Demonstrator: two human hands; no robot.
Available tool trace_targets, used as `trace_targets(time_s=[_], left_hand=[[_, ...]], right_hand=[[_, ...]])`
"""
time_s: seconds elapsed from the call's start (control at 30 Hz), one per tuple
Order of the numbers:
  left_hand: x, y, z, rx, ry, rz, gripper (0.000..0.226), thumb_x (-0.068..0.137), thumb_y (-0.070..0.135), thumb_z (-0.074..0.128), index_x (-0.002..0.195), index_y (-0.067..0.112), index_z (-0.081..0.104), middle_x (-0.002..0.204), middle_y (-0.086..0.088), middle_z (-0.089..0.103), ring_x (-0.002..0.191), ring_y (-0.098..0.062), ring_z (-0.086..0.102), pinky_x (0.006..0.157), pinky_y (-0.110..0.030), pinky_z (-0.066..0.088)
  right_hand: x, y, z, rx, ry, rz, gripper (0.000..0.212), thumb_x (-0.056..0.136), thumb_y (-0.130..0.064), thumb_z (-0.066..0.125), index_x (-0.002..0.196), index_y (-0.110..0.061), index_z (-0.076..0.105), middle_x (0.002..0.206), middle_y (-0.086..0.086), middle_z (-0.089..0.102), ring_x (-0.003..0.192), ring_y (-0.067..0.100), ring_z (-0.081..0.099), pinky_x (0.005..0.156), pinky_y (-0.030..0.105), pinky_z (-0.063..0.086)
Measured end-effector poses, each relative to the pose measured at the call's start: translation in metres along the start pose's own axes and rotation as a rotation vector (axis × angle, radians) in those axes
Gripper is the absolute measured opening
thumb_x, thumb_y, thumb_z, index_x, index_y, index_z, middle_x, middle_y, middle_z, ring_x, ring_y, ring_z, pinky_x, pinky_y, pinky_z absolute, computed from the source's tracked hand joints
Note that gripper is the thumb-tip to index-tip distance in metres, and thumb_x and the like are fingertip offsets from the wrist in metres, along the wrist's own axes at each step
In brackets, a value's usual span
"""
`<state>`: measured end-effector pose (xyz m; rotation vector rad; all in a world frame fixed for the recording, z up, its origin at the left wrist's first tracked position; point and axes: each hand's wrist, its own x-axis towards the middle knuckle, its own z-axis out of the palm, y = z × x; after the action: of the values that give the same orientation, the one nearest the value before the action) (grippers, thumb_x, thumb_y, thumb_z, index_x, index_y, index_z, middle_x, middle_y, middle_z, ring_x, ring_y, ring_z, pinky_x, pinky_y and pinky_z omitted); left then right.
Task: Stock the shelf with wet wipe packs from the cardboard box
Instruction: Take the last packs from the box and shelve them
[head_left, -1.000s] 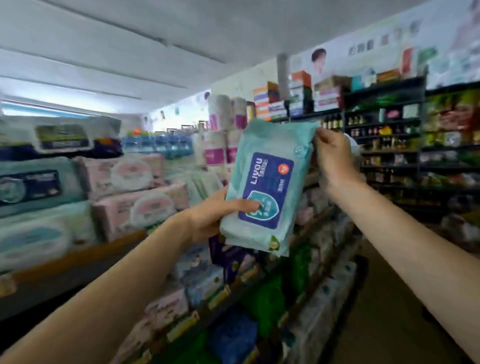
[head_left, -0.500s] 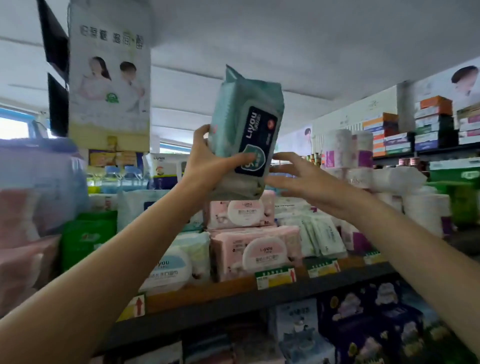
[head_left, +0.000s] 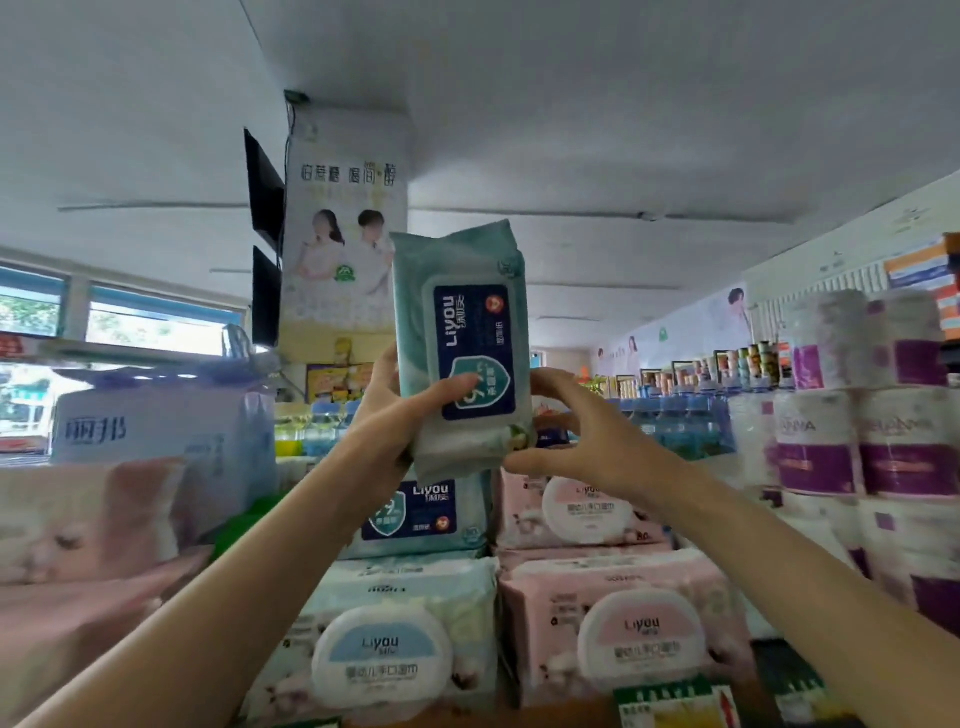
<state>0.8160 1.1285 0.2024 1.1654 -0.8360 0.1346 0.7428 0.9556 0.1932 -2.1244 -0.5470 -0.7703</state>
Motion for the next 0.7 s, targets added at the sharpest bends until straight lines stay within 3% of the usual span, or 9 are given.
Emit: trace_targets(time_s=[0.13, 0.2, 0.3, 0.43, 0.5, 0.6, 0.7], left_hand=[[0.005, 0.007, -0.001, 0.14, -0.06, 0.039, 0.091, 0.053, 0.02, 0.08, 0.133, 0.027, 0.038, 0.121, -0.01, 0.062, 0.095, -0.025, 0.069, 0.066, -0.033, 0.058], [0.005, 0.012, 0.002, 0.213, -0.07, 0.055, 0.096, 0.05, 0.021, 0.082, 0.134, 0.031, 0.037, 0.123, -0.008, 0.06, 0.098, -0.027, 0.068, 0.069, -0.037, 0.059], [0.002, 0.015, 0.006, 0.292, -0.045, 0.101, 0.102, 0.045, 0.022, 0.084, 0.134, 0.034, 0.034, 0.122, -0.005, 0.058, 0.097, -0.026, 0.068, 0.074, -0.046, 0.059], [0.001, 0.009, 0.012, 0.248, -0.008, 0.12, 0.11, 0.04, 0.022, 0.092, 0.132, 0.041, 0.034, 0.126, -0.007, 0.055, 0.101, -0.028, 0.066, 0.076, -0.049, 0.058], [0.002, 0.005, 0.016, 0.22, 0.018, 0.139, 0.107, 0.043, 0.024, 0.091, 0.131, 0.046, 0.034, 0.127, -0.007, 0.055, 0.103, -0.028, 0.065, 0.078, -0.05, 0.057], [0.003, 0.006, 0.015, 0.197, 0.036, 0.147, 0.104, 0.047, 0.022, 0.09, 0.131, 0.048, 0.034, 0.128, -0.005, 0.055, 0.106, -0.028, 0.063, 0.079, -0.05, 0.057], [0.0, 0.013, 0.007, 0.13, -0.002, 0.136, 0.097, 0.054, 0.023, 0.088, 0.134, 0.038, 0.035, 0.126, -0.007, 0.058, 0.103, -0.026, 0.066, 0.078, -0.044, 0.058]], right_hand=[[-0.001, 0.006, -0.003, 0.054, -0.017, -0.01, 0.068, 0.076, -0.016, 0.074, 0.133, -0.029, 0.04, 0.123, -0.022, 0.048, 0.1, -0.006, 0.057, 0.07, 0.012, 0.052], [0.0, 0.003, -0.007, 0.083, -0.045, -0.007, 0.057, 0.076, -0.019, 0.074, 0.125, -0.034, 0.048, 0.116, -0.028, 0.054, 0.098, -0.003, 0.061, 0.073, 0.017, 0.052], [0.001, 0.0, -0.004, 0.036, -0.088, 0.002, 0.049, 0.074, -0.024, 0.076, 0.112, -0.037, 0.049, 0.106, -0.023, 0.059, 0.094, -0.003, 0.061, 0.073, 0.014, 0.05], [0.011, 0.002, 0.023, -0.189, 0.207, -0.145, 0.072, 0.058, -0.047, 0.081, 0.117, -0.032, 0.044, 0.118, -0.004, 0.054, 0.109, 0.013, 0.055, 0.089, 0.033, 0.052], [0.016, 0.003, 0.033, -0.126, 0.325, -0.183, 0.089, 0.051, -0.051, 0.08, 0.127, -0.028, 0.041, 0.119, -0.002, 0.049, 0.113, 0.016, 0.051, 0.091, 0.037, 0.052], [0.013, 0.002, 0.041, 0.006, 0.38, -0.217, 0.095, 0.052, -0.046, 0.081, 0.132, -0.025, 0.034, 0.123, -0.003, 0.044, 0.117, 0.015, 0.049, 0.095, 0.038, 0.05], [0.008, -0.004, 0.044, 0.023, 0.334, -0.266, 0.098, 0.057, -0.039, 0.083, 0.138, -0.027, 0.028, 0.128, -0.004, 0.043, 0.12, 0.01, 0.049, 0.098, 0.035, 0.049]])
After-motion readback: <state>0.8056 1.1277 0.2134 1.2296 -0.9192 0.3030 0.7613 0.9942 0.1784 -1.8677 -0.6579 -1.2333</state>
